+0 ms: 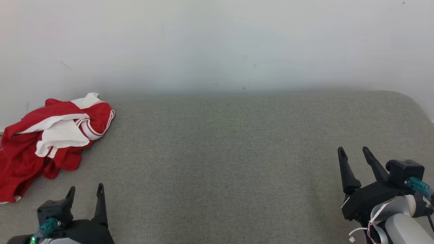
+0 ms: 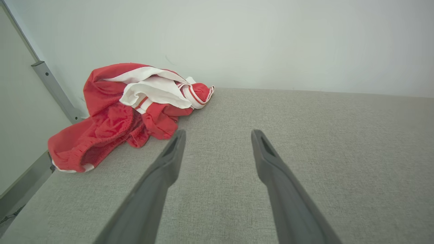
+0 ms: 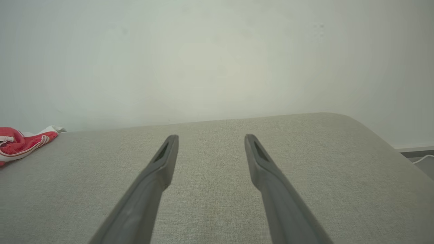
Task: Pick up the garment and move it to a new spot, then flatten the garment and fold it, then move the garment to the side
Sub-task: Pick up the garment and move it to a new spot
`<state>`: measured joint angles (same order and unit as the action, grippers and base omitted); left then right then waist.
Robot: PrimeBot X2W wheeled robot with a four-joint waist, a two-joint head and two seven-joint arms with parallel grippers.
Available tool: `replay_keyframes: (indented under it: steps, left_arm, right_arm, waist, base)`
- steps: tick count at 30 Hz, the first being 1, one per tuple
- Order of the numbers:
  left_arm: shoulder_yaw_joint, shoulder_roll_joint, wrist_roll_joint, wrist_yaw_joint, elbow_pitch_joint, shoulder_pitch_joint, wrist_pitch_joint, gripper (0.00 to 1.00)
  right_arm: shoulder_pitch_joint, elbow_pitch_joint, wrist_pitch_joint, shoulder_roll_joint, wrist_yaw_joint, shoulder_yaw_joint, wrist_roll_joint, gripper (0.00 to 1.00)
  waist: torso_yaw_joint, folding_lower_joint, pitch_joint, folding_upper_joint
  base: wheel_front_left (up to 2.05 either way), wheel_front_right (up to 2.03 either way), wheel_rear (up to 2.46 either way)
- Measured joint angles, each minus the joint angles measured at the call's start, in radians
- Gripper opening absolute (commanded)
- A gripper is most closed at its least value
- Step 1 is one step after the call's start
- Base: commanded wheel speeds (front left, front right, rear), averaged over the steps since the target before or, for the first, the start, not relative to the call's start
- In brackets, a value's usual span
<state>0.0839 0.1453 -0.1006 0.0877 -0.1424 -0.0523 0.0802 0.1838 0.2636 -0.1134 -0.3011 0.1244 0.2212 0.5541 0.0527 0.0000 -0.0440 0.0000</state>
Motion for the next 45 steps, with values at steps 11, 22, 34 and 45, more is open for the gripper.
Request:
replay_keyframes:
  steps: [11,22,34,45]
  left_arm:
    - [-0.009,0.009,0.005,0.002,0.019,-0.013,0.011,1.0]
    - [-0.013,0.009,0.006,0.009,0.024,-0.016,0.026,1.0]
    - [-0.027,0.01,0.005,0.01,0.024,-0.016,0.026,1.0]
    - [-0.033,0.015,-0.053,-0.033,0.012,-0.071,0.046,1.0]
  right_arm:
    - [-0.009,0.002,0.014,0.009,-0.011,0.018,0.008,1.0]
    - [-0.004,0.018,0.021,0.017,-0.021,0.037,0.008,1.0]
    - [0.038,0.028,0.034,0.042,-0.03,0.074,0.007,1.0]
    - [0.05,0.044,0.044,0.043,-0.042,0.091,-0.002,1.0]
  waist:
    - [0.121,0.0,0.001,0.0]
    - [0.277,0.0,0.002,0.0]
    - [0.421,0.0,0.003,0.0]
    - [0.403,0.0,0.009,0.0]
  base:
    - [0.0,0.0,0.0]
    - [0.0,0.0,0.0]
    - [0.0,0.0,0.0]
    - [0.0,0.0,0.0]
